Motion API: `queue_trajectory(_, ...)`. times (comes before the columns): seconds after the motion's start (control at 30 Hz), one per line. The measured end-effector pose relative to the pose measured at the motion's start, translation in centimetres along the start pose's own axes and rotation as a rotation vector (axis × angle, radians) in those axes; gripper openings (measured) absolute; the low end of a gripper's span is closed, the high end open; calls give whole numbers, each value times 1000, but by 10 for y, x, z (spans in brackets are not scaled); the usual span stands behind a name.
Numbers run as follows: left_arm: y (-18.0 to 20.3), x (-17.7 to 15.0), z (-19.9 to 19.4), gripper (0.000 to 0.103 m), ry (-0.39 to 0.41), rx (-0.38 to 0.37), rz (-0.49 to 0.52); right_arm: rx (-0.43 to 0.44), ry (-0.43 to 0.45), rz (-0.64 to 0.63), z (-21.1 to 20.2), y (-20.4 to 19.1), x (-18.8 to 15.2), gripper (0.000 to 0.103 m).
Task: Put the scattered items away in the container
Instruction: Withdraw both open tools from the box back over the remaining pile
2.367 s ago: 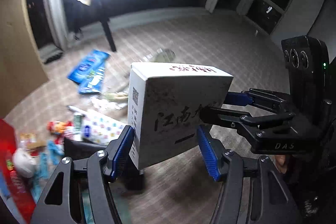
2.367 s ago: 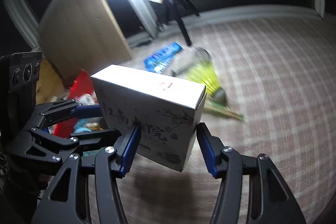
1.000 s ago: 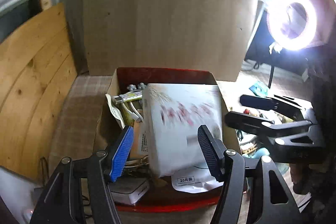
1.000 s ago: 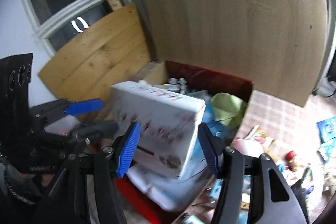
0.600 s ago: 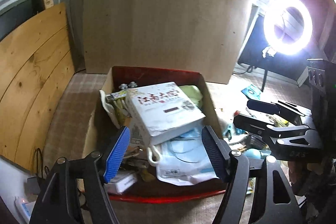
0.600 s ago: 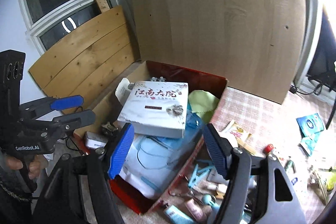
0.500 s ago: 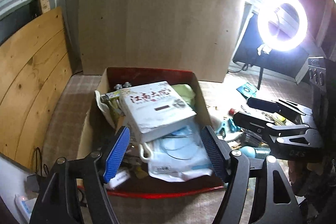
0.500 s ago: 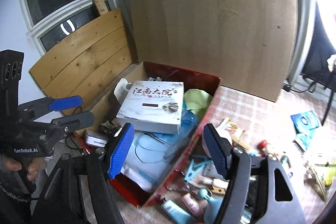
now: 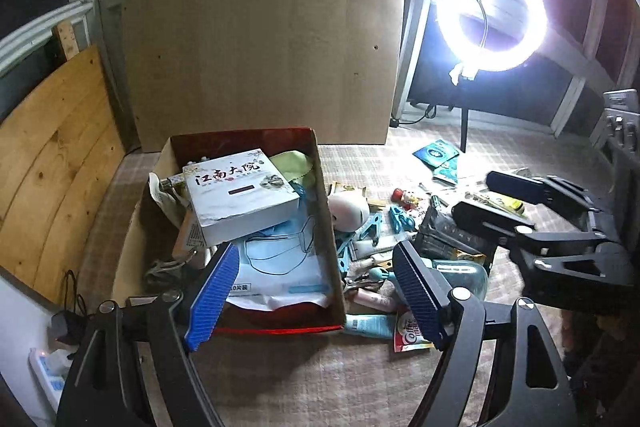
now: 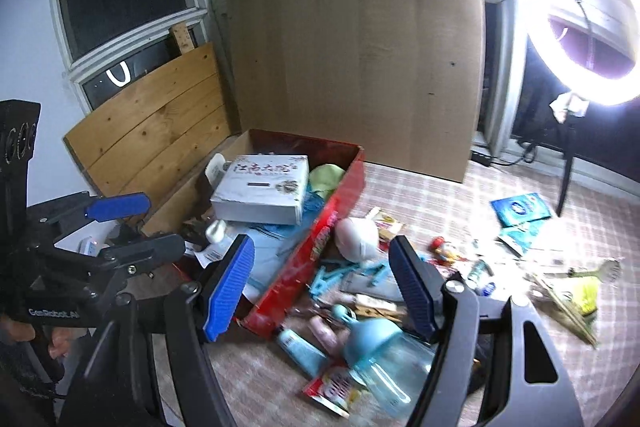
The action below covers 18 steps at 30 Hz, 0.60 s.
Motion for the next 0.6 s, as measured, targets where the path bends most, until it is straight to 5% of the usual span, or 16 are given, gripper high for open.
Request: queue_trajectory(0.6, 95, -1, 14, 77, -12, -40, 13, -133, 27, 75, -70, 117, -39, 69)
Point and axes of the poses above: each gripper's, at about its wrist camera, not at the fingertips, and z roughly the way its jaws point, y to its right, x to its top, the point moved 6 cm from there along z, roughly the way its jaws point, and after that the axes turned 6 degrees about -y, right-handed, at the moved point
